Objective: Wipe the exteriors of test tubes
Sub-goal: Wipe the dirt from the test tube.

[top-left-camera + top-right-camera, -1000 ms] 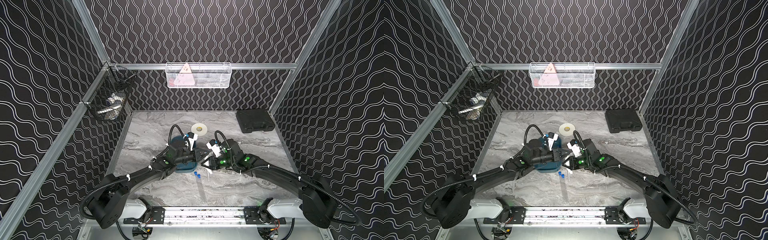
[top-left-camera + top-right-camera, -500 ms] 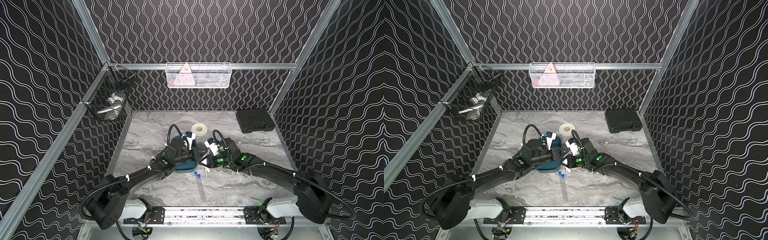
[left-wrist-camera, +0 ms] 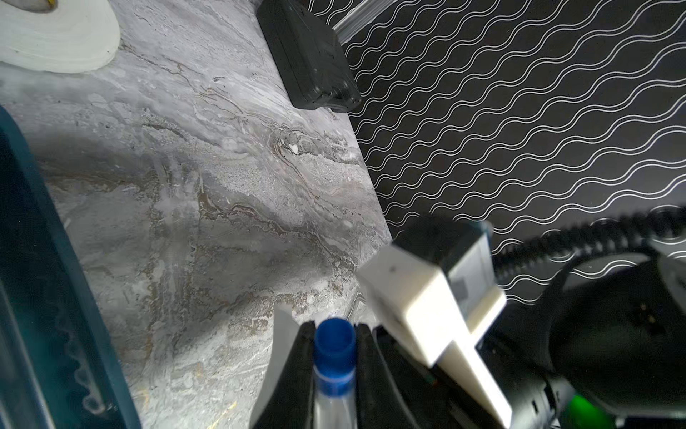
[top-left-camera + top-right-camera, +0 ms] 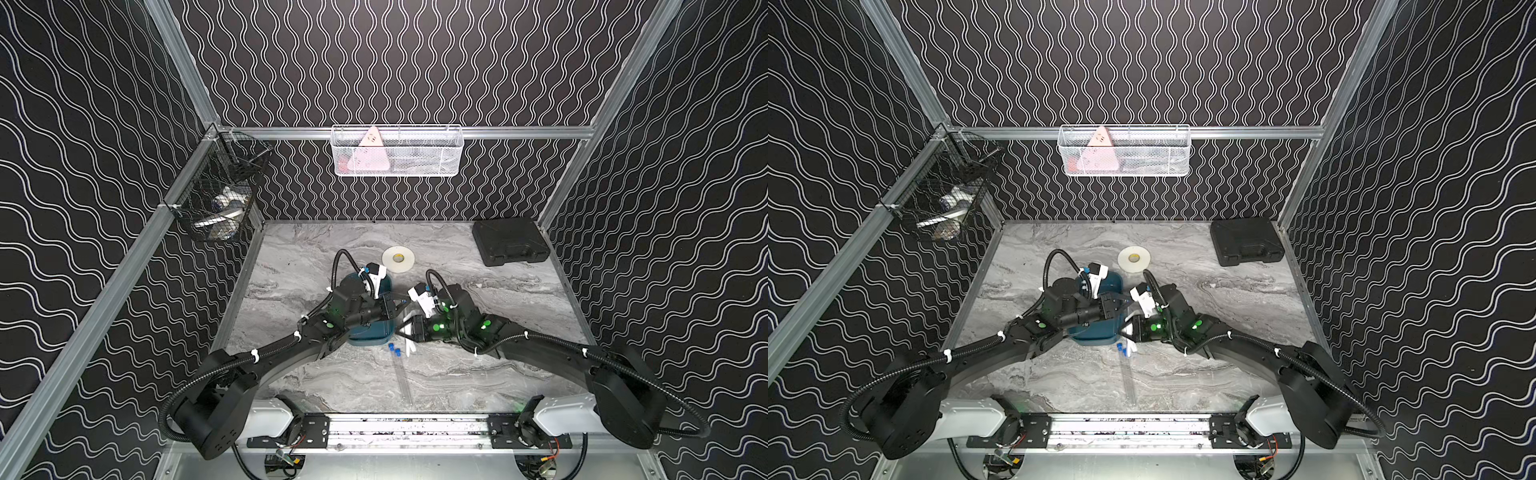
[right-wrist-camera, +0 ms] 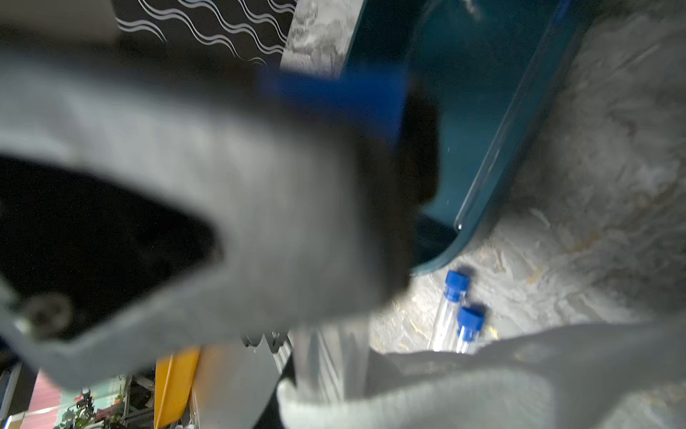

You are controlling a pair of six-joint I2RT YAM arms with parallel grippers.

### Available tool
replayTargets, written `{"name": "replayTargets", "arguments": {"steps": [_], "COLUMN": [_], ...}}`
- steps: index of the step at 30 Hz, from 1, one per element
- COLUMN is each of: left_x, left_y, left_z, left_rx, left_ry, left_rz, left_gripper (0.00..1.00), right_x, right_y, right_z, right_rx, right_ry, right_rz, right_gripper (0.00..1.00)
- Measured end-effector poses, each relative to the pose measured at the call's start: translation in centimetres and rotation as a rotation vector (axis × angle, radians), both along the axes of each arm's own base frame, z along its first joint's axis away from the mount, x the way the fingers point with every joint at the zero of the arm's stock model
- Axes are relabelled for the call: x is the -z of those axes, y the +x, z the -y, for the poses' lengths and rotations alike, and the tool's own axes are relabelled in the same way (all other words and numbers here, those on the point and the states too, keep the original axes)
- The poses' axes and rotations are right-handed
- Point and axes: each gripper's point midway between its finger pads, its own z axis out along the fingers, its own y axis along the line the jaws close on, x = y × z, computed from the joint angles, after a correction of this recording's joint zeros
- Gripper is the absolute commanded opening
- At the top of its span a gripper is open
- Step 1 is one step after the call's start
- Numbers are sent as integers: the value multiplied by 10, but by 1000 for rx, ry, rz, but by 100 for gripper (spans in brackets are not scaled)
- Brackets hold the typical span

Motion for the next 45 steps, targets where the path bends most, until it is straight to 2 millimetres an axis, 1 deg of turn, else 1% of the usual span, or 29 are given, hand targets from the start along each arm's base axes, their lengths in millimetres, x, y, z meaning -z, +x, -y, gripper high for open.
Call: {"name": "replayTargets", "arguments": {"steps": [2, 3, 5, 7, 10, 12, 15, 17, 20, 22, 24, 27, 30, 31, 34, 37, 38, 40, 42, 45], "left_x": [-1, -3, -6, -8, -8, -7, -5, -3, -1, -2, -3, -11, -14, -15, -18, -17, -16, -16, -10, 2], "left_y": [-1, 1, 2, 3, 1, 2, 4, 5, 5, 6, 6, 7, 8, 10, 10, 9, 7, 7, 7, 1], "left_z": [-1, -2, -3, -4, -3, -4, -6, -6, -6, -7, -7, -7, -7, -8, -9, -8, -7, -7, -9, -7], "left_rx": [-1, -12, -20, -21, -6, -6, -12, -14, -15, -19, -22, -24, -28, -36, -42, -35, -26, -23, -27, 6], "left_ry": [-3, -6, -26, -31, -37, -36, -34, -30, -28, -30, -38, -56, -63, -65, -70, -67, -65, -64, -50, -28], "left_rz": [3, 8, 9, 14, 7, 2, -1, -9, -15, -12, -16, 5, 19, 25, 31, 23, 19, 17, -7, -49], "left_gripper": [16, 16, 16, 16, 16, 16, 16, 16, 16, 16, 16, 16, 16, 16, 16, 16, 16, 16, 16, 16], "right_x": [-10, -12, -17, -18, -17, -12, 2, 10, 11, 8, -1, -17, -30, -33, -34, -29, -25, -13, -3, 10], "right_y": [16, 19, 23, 22, 13, 1, -24, -36, -39, -37, -28, -4, 21, 25, 26, 18, 12, -8, -23, -32], "right_z": [0, 0, 0, 0, 2, 3, 1, 0, -1, -4, -7, -7, -5, -5, -7, -11, -12, -18, -20, -19], "right_rx": [14, 11, 1, -8, -17, -25, -50, -59, -55, -53, -48, -23, -10, -14, -33, -44, -52, -86, -91, -50], "right_ry": [29, 37, 62, 76, 110, 123, 130, 137, 157, 163, 168, 176, 195, 197, 183, 168, 160, 141, 124, 111], "right_rz": [15, 17, 19, 16, 15, 0, -43, -71, -82, -78, -70, -38, -4, -4, -5, -6, -12, -35, -48, -57], "right_gripper": [20, 20, 20, 20, 20, 20, 19, 19, 19, 19, 19, 19, 19, 19, 19, 19, 19, 19, 18, 18]}}
